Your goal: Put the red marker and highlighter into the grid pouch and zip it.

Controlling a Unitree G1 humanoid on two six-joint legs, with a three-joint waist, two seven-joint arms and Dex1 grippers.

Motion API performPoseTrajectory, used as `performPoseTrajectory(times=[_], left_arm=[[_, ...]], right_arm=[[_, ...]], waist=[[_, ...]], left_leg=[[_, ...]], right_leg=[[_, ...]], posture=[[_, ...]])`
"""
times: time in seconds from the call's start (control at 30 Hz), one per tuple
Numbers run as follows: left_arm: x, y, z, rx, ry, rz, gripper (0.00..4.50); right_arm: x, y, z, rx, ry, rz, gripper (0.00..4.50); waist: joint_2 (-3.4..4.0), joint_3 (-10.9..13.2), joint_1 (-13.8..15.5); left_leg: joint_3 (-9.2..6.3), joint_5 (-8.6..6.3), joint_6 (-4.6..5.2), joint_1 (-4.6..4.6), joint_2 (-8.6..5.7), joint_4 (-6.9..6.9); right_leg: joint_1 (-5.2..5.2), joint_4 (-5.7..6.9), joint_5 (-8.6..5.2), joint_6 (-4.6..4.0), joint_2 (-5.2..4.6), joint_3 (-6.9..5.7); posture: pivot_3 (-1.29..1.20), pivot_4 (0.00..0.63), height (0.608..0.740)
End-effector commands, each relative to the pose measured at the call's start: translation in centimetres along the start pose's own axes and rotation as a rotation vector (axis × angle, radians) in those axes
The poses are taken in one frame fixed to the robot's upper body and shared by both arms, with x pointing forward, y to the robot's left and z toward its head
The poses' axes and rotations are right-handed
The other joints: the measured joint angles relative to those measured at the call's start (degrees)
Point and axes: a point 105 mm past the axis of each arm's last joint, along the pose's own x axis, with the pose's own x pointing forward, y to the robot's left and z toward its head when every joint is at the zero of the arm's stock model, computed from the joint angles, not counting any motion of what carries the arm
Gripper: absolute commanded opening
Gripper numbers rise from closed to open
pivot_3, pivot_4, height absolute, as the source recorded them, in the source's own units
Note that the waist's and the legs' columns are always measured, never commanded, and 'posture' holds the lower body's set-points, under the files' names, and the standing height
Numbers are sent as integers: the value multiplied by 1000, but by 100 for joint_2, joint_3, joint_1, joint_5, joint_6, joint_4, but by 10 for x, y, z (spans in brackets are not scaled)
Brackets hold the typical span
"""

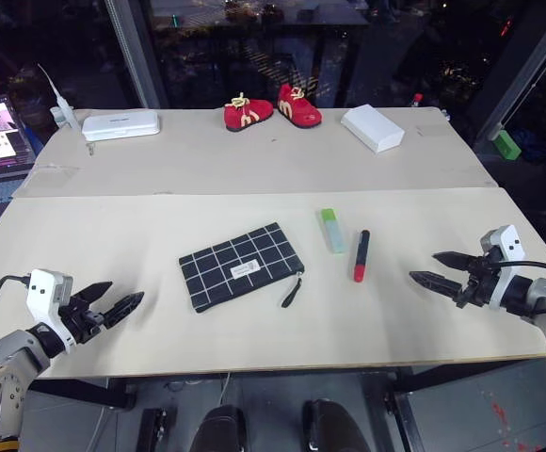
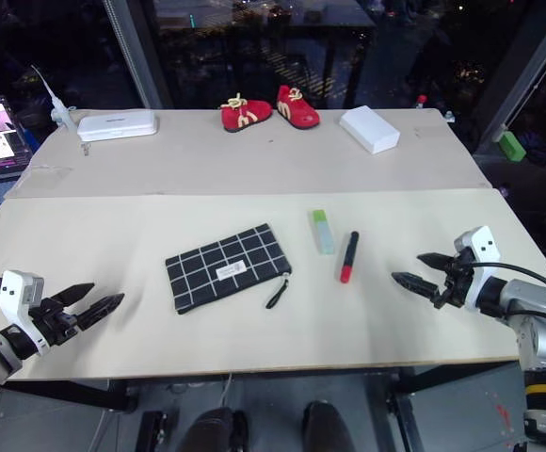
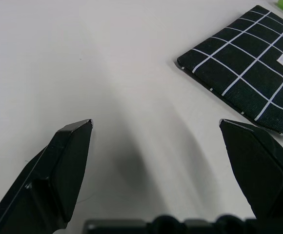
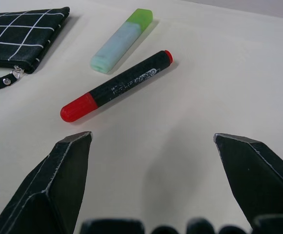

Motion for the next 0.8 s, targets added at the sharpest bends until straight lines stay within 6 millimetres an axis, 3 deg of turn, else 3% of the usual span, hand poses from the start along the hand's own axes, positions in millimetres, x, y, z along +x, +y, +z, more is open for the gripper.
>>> performPoseTrajectory(times=[0.03, 0.1, 0.23, 0.33, 0.57, 0.73, 0.8], left_arm=[[1, -5, 15, 53, -51, -27, 4500], [2, -10, 21, 107, -81, -72, 4500], [3, -10, 20, 236, -78, -116, 4500], [6, -15, 22, 422, -62, -142, 4500], [13, -19, 21, 667, 6, -208, 4500], [20, -20, 21, 799, 28, -265, 4500], [24, -20, 20, 842, 37, -285, 4500]], right_arm=[[0, -5, 16, -50, -40, -10, 4437], [5, -6, 16, -43, -38, -5, 4437], [8, -13, 17, -19, -48, -37, 3513], [8, -10, 19, -24, -53, -17, 2375], [10, -2, 26, -33, -64, 16, 82], [27, 12, 55, -54, -120, 58, 82], [35, 29, 69, -41, -164, 140, 82]], waist=[[0, 0, 0], [0, 0, -7], [0, 0, -3], [1, 0, 0], [1, 0, 5], [2, 0, -20], [3, 0, -35]], left_leg=[[0, 0, 0, 0, 0, 0], [2, 0, 0, 2, 0, 1], [6, 0, 0, 3, -2, 1], [5, 0, 0, -1, -3, -1], [8, 0, 0, -1, 0, -1], [9, 0, 0, 0, 4, -1], [15, 0, 0, 0, 6, -1]], right_leg=[[0, 0, 0, 0, 0, 0], [1, 0, 0, 0, 0, 2], [0, 0, 0, -1, 3, 1], [-2, 0, 0, -2, 4, -1], [-1, -2, 0, -2, -3, 1], [-4, 2, 0, -2, -1, -1], [-9, 4, 2, -5, 0, 0]], posture=[[0, 150, 740], [0, 150, 740], [0, 150, 740], [0, 150, 740], [0, 150, 740], [0, 150, 740], [0, 150, 740]])
